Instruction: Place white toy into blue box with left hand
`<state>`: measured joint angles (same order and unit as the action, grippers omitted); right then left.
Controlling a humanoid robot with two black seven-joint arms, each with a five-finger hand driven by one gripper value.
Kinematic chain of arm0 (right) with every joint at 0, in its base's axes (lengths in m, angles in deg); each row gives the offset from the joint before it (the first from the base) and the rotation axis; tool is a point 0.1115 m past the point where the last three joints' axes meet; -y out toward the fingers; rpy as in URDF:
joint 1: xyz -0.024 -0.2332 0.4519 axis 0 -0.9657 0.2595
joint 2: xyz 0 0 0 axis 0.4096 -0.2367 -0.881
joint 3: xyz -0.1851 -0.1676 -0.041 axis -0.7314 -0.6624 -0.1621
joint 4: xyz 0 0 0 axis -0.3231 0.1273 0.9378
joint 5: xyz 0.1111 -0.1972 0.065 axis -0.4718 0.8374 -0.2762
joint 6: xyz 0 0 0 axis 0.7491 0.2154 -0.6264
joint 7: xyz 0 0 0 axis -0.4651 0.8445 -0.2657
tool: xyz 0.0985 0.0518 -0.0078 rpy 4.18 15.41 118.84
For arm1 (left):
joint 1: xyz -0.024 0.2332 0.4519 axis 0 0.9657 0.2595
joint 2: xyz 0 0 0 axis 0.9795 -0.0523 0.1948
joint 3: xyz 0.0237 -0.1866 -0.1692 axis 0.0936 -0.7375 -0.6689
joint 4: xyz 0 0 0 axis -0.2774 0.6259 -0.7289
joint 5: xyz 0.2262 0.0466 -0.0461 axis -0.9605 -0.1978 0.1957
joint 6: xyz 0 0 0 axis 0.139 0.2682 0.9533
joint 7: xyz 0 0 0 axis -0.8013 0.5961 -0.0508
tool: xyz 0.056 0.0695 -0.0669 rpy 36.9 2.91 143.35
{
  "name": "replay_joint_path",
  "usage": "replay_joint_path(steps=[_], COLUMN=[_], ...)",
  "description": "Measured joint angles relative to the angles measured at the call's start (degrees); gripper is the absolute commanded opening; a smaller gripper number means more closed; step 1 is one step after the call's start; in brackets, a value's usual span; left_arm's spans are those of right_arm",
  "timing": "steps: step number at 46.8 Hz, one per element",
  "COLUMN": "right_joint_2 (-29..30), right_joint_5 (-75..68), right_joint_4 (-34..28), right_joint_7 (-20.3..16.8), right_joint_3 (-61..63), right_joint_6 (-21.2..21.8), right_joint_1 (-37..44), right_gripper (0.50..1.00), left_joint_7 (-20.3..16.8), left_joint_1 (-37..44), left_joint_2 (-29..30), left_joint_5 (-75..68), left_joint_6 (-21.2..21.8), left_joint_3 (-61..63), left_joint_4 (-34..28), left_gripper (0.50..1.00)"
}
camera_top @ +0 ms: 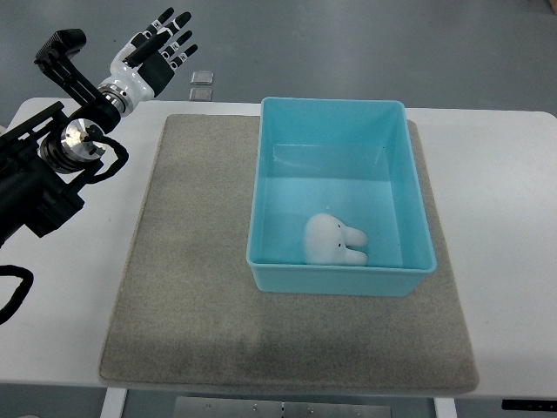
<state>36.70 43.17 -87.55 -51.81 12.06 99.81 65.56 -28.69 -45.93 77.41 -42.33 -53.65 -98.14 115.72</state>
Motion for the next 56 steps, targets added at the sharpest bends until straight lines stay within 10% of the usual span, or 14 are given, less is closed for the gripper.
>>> replay_joint_path(steps=[56], right_joint_2=[0.0], right_joint_5=[0.4], right_joint_4=[-2.3], right_joint_7=[0.0], right_joint_3=[0.0], right_joint_6=[0.8], right_joint_1=[0.0], right_gripper=[0.936], left_joint_7=[-0.3], left_joint_1=[2.0], left_joint_2=[0.0], left_joint_5=[-0.6], left_joint_6=[0.0], left_joint_3=[0.1], left_joint_4=[-0.3], left_gripper=[0.994])
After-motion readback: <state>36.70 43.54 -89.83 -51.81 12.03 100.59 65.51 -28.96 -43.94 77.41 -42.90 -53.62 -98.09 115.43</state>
